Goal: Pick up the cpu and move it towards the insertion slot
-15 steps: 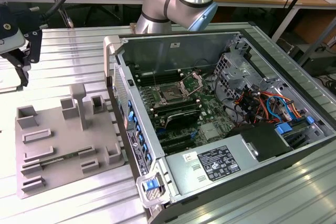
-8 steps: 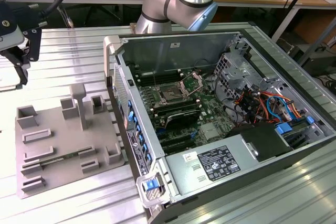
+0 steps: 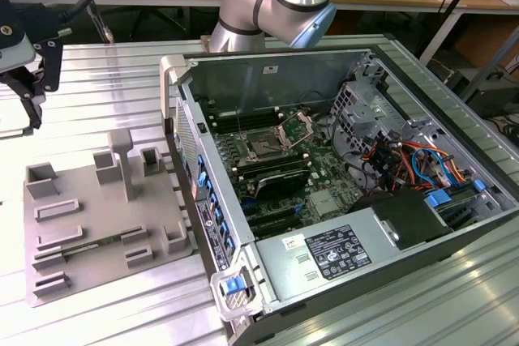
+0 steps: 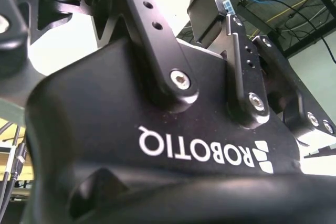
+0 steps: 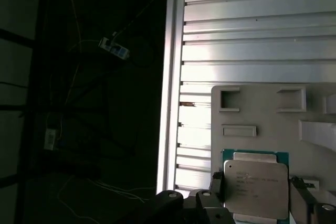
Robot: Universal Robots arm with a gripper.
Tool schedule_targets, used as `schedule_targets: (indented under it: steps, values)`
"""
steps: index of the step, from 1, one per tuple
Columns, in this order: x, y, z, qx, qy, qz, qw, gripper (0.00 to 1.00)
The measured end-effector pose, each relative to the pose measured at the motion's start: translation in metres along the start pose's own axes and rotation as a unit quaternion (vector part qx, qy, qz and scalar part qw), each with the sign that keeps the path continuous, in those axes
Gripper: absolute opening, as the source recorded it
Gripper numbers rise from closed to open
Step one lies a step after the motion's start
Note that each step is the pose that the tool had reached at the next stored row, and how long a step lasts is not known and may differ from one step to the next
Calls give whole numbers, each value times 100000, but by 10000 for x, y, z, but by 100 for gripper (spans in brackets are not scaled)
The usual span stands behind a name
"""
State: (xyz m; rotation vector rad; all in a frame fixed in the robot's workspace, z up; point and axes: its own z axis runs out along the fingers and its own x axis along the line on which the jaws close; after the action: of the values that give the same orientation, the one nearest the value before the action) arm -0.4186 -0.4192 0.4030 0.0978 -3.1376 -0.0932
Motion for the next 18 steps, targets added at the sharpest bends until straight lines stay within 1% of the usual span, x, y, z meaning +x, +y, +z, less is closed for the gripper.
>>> schedule_targets:
  steps: [1, 8, 18]
  values:
    - [0, 1, -11, -2, -8, 1, 100000, 55]
    - [0, 1, -14, 0, -2, 1, 100000, 55]
    - [-72, -4, -14, 0, -4, 1, 100000, 55]
